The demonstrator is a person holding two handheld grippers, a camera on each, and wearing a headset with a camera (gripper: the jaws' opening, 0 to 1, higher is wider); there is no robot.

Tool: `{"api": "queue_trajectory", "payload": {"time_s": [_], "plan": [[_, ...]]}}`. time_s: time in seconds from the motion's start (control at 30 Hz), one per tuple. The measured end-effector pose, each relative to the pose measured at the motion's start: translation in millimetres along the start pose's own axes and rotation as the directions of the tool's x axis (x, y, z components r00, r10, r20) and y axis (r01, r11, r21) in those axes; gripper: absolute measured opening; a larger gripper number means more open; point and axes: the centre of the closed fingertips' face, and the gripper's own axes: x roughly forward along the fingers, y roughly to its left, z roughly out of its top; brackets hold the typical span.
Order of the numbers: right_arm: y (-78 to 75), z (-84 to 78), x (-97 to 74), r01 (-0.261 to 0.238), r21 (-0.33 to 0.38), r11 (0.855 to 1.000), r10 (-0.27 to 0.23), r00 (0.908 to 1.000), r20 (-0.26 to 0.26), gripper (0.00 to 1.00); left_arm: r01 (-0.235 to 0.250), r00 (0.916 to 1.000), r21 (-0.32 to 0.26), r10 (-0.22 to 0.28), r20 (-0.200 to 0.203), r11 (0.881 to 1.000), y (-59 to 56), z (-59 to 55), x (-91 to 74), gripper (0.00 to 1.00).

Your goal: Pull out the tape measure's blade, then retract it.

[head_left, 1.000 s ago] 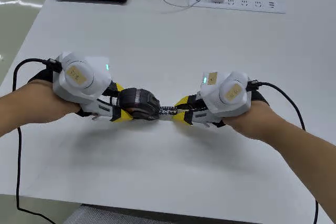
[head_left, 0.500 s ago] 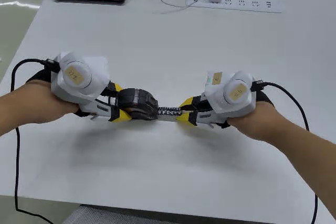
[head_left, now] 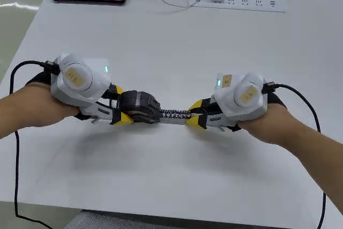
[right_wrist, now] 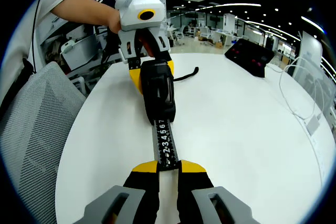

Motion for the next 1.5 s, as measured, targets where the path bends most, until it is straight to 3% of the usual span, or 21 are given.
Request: {"api": "queue_trajectory", "payload": {"time_s": [1.5], "plan": [[-4.8, -28.5, -29.7, 0.031, -0.007, 0.999, -0.032, 0.9976, -0.061, 0.07, 0.007, 1.0000, 0.019, -0.007, 0.004, 1.000, 0.2, 0.5, 0.2, 0.27]]}}
